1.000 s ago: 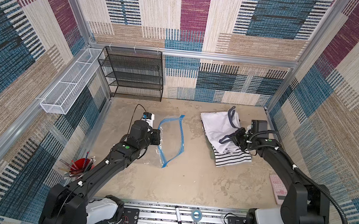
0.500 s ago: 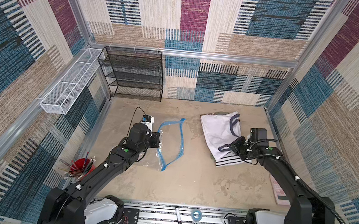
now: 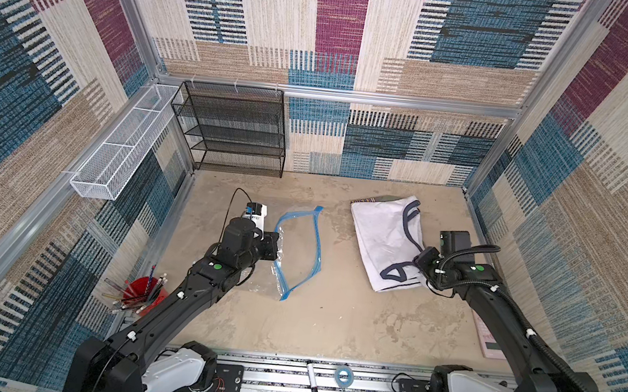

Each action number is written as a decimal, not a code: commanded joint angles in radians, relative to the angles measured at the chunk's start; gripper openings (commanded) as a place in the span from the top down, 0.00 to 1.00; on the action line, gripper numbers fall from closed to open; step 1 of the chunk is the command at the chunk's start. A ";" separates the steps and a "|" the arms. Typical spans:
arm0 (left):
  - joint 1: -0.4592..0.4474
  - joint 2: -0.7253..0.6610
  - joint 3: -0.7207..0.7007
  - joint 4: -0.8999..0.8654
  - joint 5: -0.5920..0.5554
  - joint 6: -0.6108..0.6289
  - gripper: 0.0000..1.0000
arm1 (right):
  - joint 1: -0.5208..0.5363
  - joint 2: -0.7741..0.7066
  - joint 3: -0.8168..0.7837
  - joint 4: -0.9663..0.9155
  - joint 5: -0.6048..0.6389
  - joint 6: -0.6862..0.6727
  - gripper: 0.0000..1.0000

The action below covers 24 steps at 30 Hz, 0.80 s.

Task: Take the tank top out of the vacuum bag
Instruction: Place the tank top on the tank top, then adjust the tank top.

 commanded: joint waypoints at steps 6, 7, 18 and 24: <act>0.000 0.002 -0.011 0.013 0.011 -0.011 1.00 | -0.087 -0.021 -0.006 -0.045 -0.037 -0.100 0.37; 0.000 0.003 -0.011 0.011 0.013 -0.011 1.00 | -0.128 -0.028 -0.047 -0.008 -0.114 -0.107 0.38; 0.000 0.009 -0.020 0.009 0.024 -0.005 1.00 | -0.303 -0.047 -0.280 0.241 -0.359 -0.141 0.64; 0.000 0.001 -0.012 -0.006 0.017 -0.001 1.00 | -0.303 0.050 -0.242 0.297 -0.343 -0.155 0.64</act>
